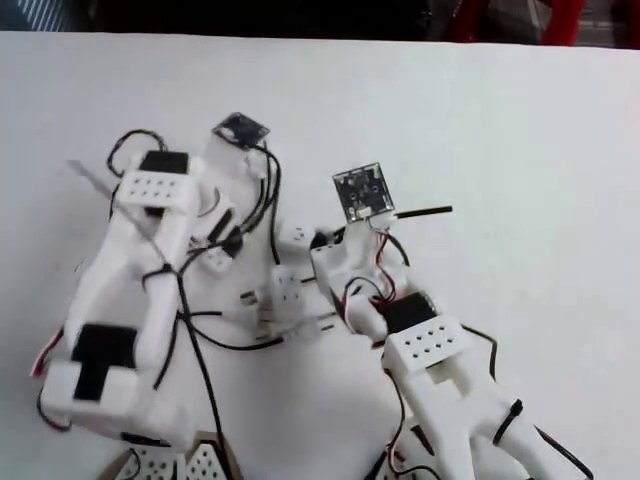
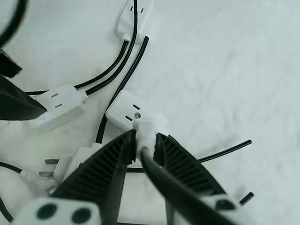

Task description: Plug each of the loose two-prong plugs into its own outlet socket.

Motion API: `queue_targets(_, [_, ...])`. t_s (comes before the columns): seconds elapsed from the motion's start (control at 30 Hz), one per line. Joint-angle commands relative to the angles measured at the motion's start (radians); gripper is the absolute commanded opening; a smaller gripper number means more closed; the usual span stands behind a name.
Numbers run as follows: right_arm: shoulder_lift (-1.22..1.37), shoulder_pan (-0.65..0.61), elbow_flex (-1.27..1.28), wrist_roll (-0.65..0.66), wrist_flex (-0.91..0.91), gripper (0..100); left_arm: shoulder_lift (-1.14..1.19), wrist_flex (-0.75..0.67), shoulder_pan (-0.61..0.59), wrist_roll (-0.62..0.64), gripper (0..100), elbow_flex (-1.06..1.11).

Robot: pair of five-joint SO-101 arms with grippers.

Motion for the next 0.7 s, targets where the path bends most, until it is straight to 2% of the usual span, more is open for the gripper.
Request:
queue_targets(0.0, [0.001,0.002,-0.043,-0.003,-0.021,1.7,-0.332,0.005,-0.042,0.011,23,0.095])
queue_targets(0.17, [-0.002,0.002,-0.043,-0.003,-0.021,1.7,-0.661,-0.055,-0.127,0.044,23,0.285])
queue_targets(0.3, [0.002,0.001,-0.043,-0.003,-0.021,1.7,-0.891,-0.16,-0.142,0.207,23,0.446])
queue_targets(0.5, [0.001,0.001,-0.041,-0.003,-0.021,1.7,-1.162,-0.212,-0.143,0.488,23,0.565])
queue_targets(0.67, [-0.028,-0.031,-0.043,-0.002,-0.015,1.7,-1.328,-0.21,-0.145,0.566,23,0.592])
